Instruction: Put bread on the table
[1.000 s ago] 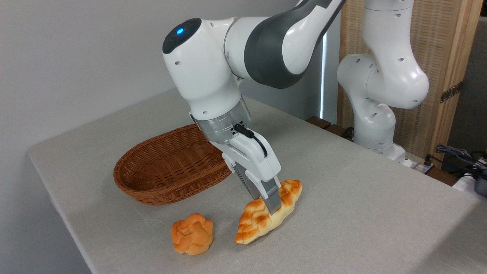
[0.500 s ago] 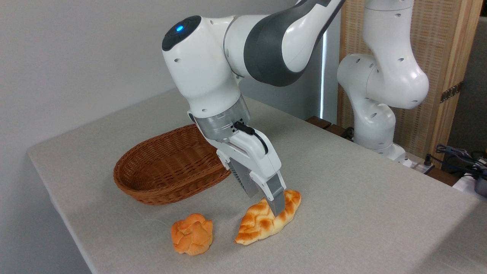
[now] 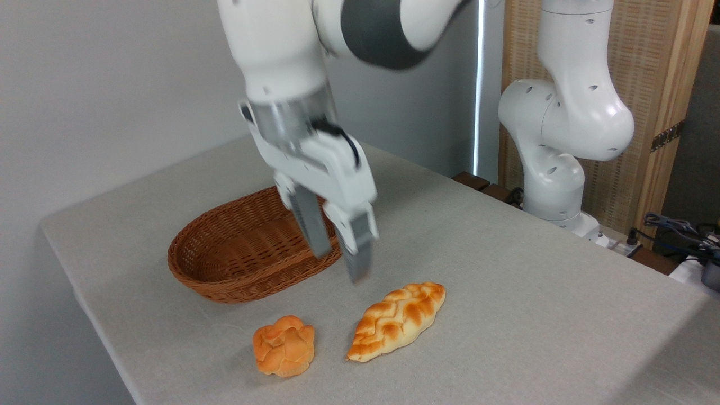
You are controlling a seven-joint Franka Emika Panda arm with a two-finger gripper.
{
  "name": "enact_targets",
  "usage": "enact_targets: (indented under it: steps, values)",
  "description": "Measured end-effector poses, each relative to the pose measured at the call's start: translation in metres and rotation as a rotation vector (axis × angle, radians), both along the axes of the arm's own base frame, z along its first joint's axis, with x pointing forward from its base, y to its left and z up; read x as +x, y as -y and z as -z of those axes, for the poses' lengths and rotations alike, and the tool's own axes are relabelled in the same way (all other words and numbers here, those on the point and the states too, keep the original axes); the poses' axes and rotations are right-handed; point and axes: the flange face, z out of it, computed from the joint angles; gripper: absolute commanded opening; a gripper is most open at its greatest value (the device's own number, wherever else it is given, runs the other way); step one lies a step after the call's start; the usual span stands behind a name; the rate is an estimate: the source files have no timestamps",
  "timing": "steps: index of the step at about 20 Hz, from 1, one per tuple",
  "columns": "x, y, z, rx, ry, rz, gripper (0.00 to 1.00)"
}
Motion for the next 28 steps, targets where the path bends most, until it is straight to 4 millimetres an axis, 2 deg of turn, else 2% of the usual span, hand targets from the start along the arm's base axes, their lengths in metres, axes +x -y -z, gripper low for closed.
enact_targets:
  steps: [5,7,9,11,19,28]
  values:
    - [0.0,0.046,-0.053,-0.046,0.056,-0.033,1.0]
    - [0.0,0.052,-0.069,-0.077,0.075,-0.047,1.0]
    - [0.003,0.047,-0.079,-0.116,0.091,-0.067,1.0]
    - [0.009,0.033,-0.079,-0.131,0.093,-0.093,1.0]
    - [0.013,0.017,-0.08,-0.137,0.079,-0.082,1.0]
    - [0.014,0.028,-0.097,-0.137,0.078,-0.058,1.0]
